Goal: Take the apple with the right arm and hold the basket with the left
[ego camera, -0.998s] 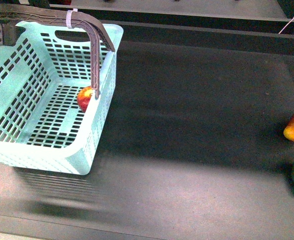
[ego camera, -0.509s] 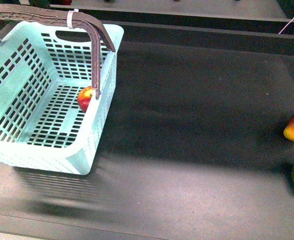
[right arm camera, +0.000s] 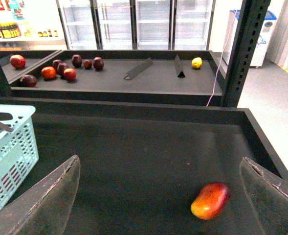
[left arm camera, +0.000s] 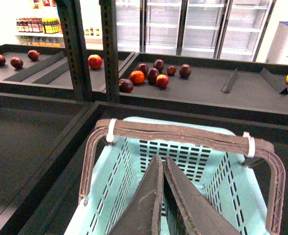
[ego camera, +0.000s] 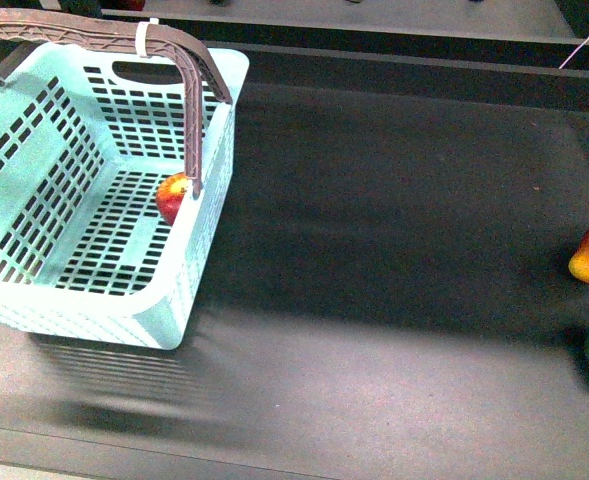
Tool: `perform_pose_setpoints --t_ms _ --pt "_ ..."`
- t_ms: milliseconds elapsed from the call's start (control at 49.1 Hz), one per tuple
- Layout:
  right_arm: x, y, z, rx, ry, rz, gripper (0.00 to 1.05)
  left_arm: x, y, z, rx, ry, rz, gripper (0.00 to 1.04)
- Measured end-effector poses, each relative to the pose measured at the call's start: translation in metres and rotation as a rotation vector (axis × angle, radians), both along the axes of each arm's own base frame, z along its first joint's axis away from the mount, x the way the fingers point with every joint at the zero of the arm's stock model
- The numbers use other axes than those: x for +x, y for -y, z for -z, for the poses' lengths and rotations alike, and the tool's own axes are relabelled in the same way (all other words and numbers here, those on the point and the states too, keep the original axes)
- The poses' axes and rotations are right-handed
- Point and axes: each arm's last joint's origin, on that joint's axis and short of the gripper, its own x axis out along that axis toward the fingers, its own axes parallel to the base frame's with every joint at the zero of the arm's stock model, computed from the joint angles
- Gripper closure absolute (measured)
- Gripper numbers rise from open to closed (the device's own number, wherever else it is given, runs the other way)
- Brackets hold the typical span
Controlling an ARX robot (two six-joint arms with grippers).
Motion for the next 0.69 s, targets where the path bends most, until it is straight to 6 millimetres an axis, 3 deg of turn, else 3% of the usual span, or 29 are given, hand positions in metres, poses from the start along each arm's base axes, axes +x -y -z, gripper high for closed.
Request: perform_pose_setpoints --t_ms 387,692 --pt "0.0 0.0 0.0 0.0 0.0 0.0 0.09 -0.041 0.0 0.003 0.001 -0.014 0.0 1.01" --pt "0.0 0.0 0.0 0.0 0.0 0.0 0.09 -0.058 0.0 0.001 0.004 -0.008 0.0 1.01"
